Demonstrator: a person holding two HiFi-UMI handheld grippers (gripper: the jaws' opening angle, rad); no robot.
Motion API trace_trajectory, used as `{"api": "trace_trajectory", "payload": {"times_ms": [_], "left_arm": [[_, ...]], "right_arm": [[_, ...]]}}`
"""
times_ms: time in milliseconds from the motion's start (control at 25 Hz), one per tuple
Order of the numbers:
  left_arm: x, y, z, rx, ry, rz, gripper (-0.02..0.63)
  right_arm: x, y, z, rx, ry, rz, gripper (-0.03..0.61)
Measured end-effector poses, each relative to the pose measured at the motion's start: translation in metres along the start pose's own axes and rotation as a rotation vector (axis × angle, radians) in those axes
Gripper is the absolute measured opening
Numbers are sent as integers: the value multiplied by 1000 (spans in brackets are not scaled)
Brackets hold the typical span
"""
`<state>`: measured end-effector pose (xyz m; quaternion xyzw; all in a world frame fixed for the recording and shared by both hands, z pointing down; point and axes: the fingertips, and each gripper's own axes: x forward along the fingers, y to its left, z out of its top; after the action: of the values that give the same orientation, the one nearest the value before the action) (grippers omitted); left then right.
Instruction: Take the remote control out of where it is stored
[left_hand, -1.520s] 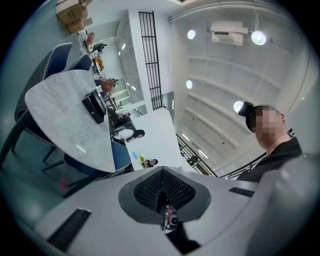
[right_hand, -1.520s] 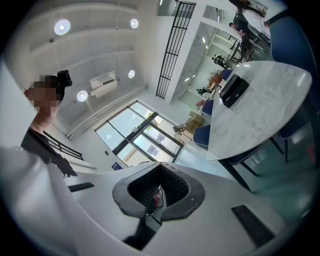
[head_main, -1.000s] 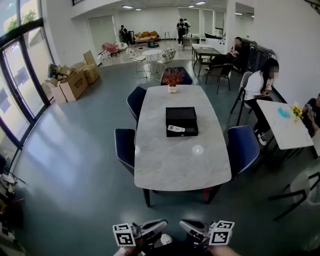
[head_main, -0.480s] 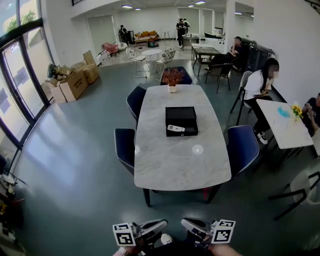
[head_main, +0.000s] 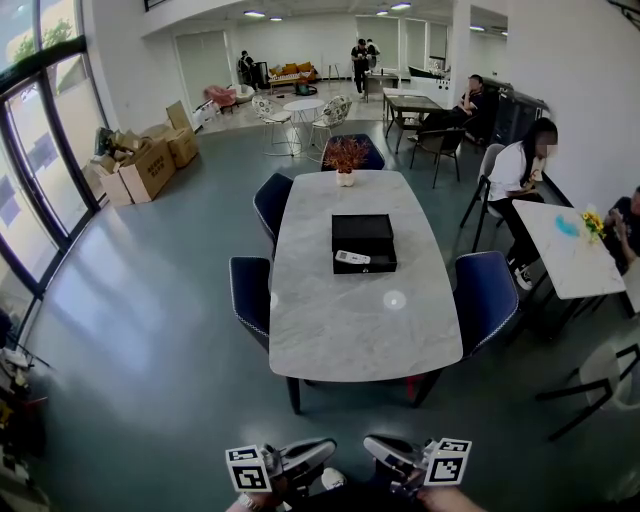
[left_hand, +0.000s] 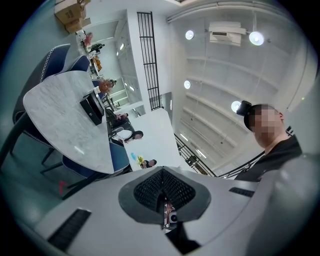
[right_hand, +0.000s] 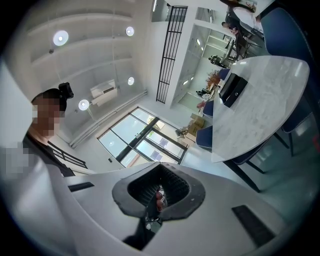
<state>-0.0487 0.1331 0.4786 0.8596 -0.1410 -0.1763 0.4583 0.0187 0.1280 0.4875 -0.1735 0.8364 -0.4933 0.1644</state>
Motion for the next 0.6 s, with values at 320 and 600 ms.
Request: {"api": "trace_trajectory", "payload": {"times_ms": [320,600], "left_arm": [[-6,-1,4,8,-15,0,6],[-4,2,5,-4,-22,-1,6]], "right_arm": [[4,6,5,-20,-6,-1,9],[2,-1,14,-11,-27,-19,9]]}}
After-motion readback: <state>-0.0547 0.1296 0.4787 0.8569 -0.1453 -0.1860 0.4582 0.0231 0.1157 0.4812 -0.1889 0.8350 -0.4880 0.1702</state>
